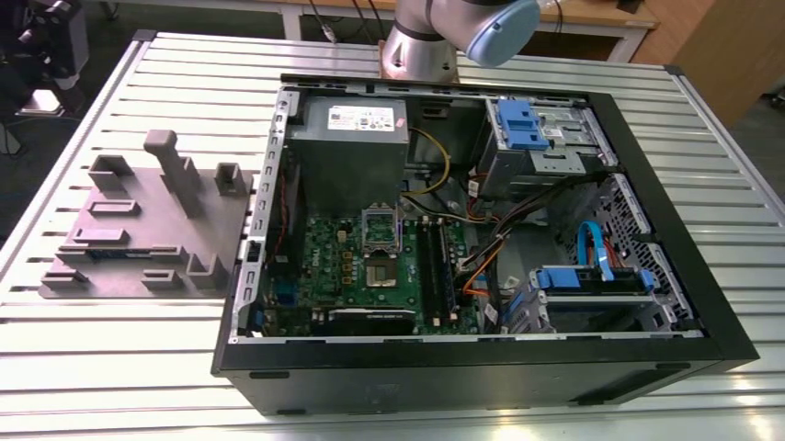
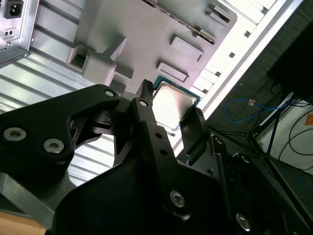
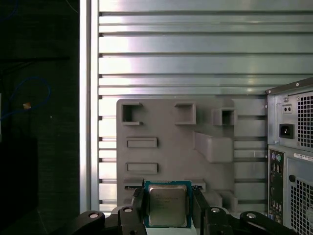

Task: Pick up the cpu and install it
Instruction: 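Pick up the cpu and move it towards the insertion slot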

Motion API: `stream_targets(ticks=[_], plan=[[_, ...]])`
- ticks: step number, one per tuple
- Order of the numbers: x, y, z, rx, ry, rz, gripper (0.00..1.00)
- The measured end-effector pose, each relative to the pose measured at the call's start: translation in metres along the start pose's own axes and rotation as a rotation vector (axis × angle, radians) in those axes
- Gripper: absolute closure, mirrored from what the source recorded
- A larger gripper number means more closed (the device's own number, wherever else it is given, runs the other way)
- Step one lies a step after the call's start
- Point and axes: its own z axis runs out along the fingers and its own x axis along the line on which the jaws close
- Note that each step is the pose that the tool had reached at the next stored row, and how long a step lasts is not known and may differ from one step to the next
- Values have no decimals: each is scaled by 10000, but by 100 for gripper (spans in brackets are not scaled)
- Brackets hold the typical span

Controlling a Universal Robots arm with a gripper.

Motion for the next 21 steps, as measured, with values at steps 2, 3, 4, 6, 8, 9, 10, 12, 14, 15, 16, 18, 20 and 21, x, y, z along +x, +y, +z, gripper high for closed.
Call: stream_targets(ticks=[2, 3, 4, 6, 8, 9, 10, 12, 14, 15, 16, 18, 20, 21], plan=[[-5, 0, 0, 0, 0, 0, 53], [-7, 0, 0, 0, 0, 0, 53], [-9, 0, 0, 0, 0, -1, 53], [-14, 0, 0, 0, 1, 0, 53], [-19, 0, 0, 0, 0, -1, 53], [-22, 0, 0, 0, 0, -1, 53], [-25, 0, -1, 0, 1, 0, 53], [-30, 0, 0, 0, 0, -1, 53], [-34, 0, 0, 0, 0, -1, 53], [-36, 0, 0, 0, 1, -1, 53], [-39, 1, -1, 0, 1, 0, 53], [-43, 0, 0, -1, 0, 0, 53], [-50, 1, -1, 0, 1, 0, 53], [-54, 1, -1, 0, 0, -1, 53]])
